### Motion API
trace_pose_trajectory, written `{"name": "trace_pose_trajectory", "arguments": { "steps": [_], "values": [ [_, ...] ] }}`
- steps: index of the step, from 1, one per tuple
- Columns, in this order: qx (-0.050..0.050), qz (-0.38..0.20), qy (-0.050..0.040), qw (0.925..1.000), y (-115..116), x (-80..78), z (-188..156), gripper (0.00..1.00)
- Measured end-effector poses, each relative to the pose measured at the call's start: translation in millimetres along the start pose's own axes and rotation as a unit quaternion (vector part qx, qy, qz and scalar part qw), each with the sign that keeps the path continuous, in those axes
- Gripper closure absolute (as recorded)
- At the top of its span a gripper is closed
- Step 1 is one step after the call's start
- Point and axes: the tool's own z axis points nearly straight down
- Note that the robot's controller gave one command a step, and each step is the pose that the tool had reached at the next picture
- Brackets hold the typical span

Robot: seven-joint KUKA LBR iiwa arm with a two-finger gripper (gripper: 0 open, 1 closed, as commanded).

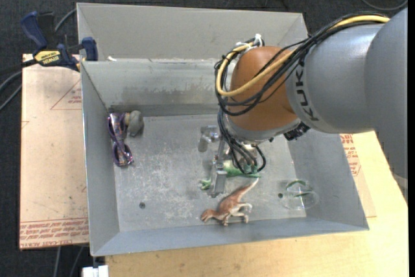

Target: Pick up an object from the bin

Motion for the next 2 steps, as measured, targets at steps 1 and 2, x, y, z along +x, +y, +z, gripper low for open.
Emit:
{"name": "trace_pose_trajectory", "arguments": {
  "steps": [1,2],
  "values": [
    [0.0,-0.103,0.0028,0.9946,-68,-30.7,61,0.0],
    [-0.001,-0.099,-0.0018,0.9951,-60,-25.2,-18,0.0]
  ]
}}
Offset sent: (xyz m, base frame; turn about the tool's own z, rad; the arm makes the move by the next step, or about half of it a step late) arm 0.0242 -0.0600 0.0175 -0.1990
